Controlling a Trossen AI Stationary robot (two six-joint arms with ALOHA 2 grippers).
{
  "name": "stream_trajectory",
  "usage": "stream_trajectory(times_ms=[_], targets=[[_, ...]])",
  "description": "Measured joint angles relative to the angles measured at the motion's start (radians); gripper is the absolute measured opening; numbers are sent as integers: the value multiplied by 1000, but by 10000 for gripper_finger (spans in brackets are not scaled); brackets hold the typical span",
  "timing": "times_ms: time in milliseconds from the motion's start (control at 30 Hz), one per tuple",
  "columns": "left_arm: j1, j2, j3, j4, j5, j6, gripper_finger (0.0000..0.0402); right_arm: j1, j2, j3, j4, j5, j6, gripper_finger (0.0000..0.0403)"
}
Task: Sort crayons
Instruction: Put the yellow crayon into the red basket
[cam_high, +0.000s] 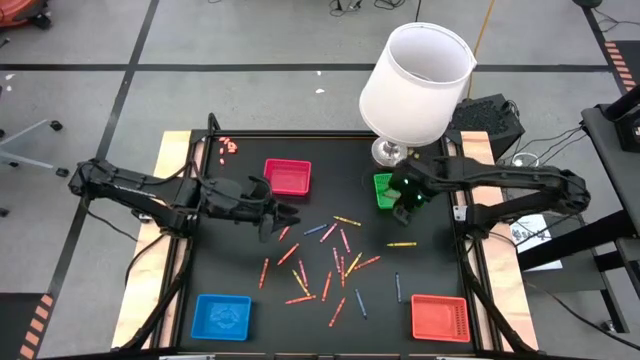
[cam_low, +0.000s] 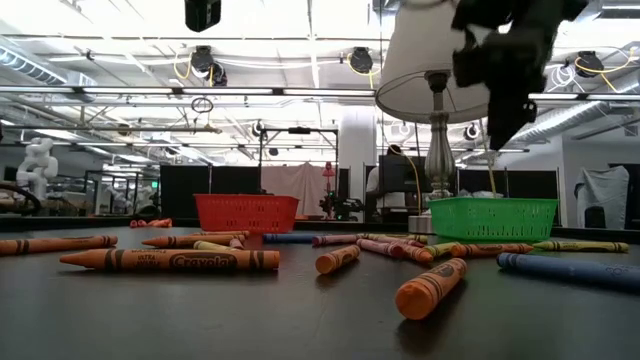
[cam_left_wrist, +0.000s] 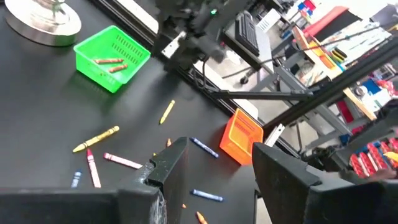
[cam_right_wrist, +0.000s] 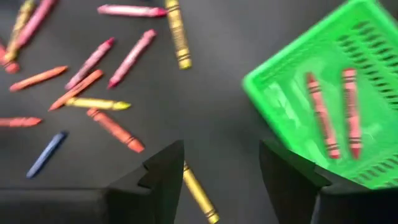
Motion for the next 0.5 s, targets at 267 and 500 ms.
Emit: stream_trajectory(times_ms=[267,500], targets=[[-35,0,0,-80,3,-6,182,205,5,0,-16,13,61,181],[-69,0,0,-96,5,-9,182,303,102,-3,-20,35,-35,180]])
